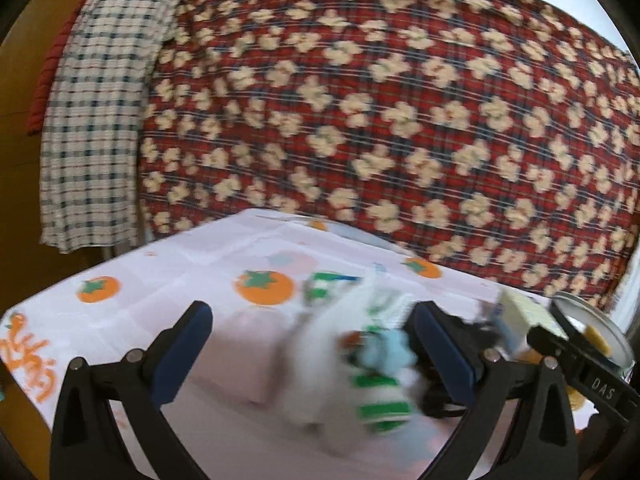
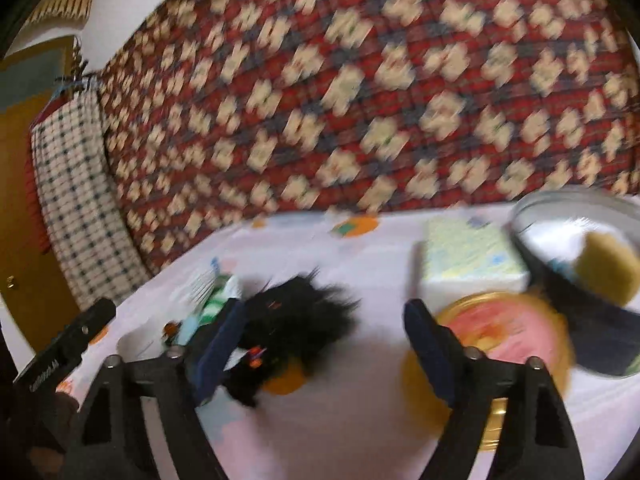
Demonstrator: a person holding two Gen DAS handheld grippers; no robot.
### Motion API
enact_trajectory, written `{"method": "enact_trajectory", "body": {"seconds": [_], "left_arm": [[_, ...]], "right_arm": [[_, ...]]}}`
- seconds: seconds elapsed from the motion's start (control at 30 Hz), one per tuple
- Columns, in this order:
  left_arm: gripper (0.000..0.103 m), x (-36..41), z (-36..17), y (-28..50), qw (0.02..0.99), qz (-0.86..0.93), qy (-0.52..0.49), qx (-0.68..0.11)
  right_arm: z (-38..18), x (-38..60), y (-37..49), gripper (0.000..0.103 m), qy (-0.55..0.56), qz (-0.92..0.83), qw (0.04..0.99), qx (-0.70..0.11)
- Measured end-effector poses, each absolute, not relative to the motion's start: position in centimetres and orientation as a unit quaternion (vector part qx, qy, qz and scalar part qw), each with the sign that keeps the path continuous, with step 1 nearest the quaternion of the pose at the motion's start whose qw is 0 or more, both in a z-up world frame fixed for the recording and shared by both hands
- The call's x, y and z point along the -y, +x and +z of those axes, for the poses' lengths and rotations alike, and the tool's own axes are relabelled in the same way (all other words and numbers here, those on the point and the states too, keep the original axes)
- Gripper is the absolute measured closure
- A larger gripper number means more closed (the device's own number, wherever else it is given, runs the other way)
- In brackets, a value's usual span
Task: Organize soft objects
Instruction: 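Grasp the black furry toy with the right tool while the left tool grasps the white glove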
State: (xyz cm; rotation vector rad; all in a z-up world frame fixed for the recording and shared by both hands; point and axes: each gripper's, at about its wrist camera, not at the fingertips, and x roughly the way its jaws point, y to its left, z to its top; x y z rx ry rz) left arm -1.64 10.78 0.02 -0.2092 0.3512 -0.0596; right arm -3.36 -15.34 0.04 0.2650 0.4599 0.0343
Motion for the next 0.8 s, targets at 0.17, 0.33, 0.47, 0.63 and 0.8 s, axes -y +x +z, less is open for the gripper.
{"method": "enact_trajectory", "body": {"seconds": [0.17, 0.33, 0.47, 0.63, 0.8], "left_arm": [[0.0, -15.6, -0.3, -0.3, 0.974, 0.025, -0.12, -0.192], [0.001, -20.0, -1.3, 1.6, 0.96, 0.067, -0.151, -0.228], [0.001, -21.3, -2.6, 3.1, 0.948, 0.076, -0.15, -0.27], [0.001, -19.5, -3.6, 4.8, 0.94, 0.051, -0.123, -0.314], [0.001, -17.1, -1.6, 4.5, 0.951, -0.01, -0.124, -0.282]], "right_arm": [[-1.7, 13.6, -0.3, 0.03, 0.161, 0.051, 0.94, -0.296], [-2.9, 11.2, 2.6, 0.03, 0.164, 0.063, 0.926, -0.336], [-3.9, 10.6, 4.2, 0.03, 0.165, 0.051, 0.911, -0.374], [-4.8, 10.5, 5.4, 0.034, 0.172, 0.047, 0.898, -0.402], [-5.1, 10.7, 5.7, 0.065, 0.187, 0.077, 0.89, -0.409]]}}
